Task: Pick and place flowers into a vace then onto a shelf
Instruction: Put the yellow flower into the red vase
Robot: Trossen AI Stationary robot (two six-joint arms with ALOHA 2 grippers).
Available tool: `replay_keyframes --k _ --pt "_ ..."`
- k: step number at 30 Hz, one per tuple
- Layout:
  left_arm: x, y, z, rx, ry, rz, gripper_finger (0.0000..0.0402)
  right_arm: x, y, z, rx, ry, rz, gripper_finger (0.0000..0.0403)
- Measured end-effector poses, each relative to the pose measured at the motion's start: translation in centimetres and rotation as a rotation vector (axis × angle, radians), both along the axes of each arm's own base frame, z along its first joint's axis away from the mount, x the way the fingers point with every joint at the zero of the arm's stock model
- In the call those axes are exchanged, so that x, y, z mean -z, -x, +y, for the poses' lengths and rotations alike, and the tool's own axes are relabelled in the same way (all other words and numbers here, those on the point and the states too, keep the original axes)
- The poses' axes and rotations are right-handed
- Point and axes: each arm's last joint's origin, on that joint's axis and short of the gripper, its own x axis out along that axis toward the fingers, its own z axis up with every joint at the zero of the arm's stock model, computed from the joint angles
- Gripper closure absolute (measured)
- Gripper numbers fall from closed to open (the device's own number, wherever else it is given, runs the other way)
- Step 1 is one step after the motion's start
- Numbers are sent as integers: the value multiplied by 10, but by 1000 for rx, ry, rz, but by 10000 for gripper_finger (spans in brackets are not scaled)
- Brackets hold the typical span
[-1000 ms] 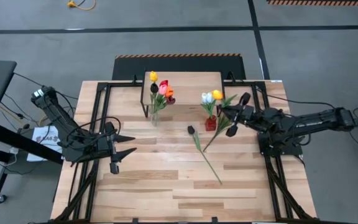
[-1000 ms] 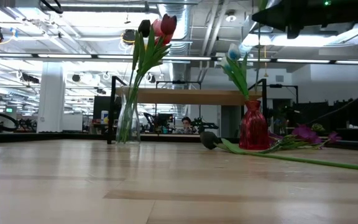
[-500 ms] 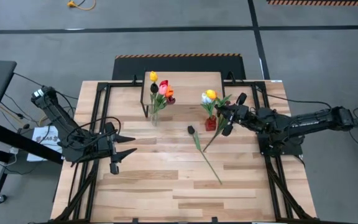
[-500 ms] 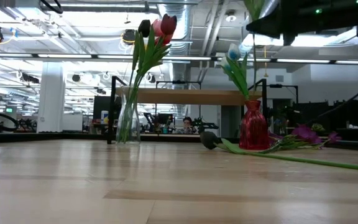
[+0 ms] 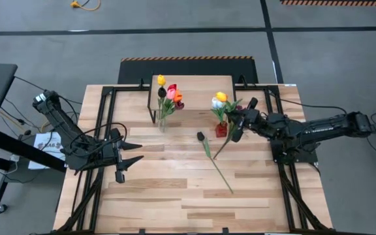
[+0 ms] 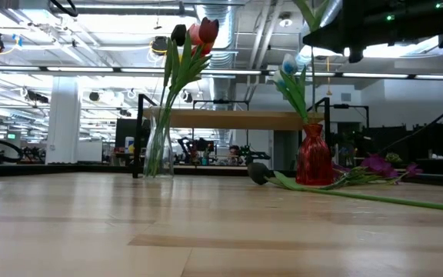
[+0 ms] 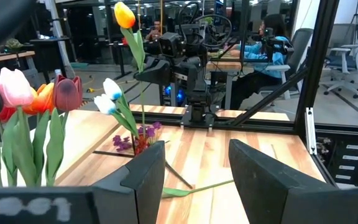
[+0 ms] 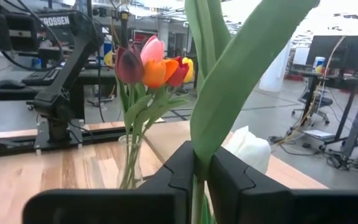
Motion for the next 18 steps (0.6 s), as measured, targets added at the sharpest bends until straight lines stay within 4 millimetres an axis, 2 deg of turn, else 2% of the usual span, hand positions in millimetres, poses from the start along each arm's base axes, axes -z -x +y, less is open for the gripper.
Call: replay_keyframes --k 10,18 --pt "0 0 0 2 12 -2 232 9 4 -1 43 -86 71 329" --pt "0 0 0 2 17 -4 232 15 5 -1 46 -128 110 248"
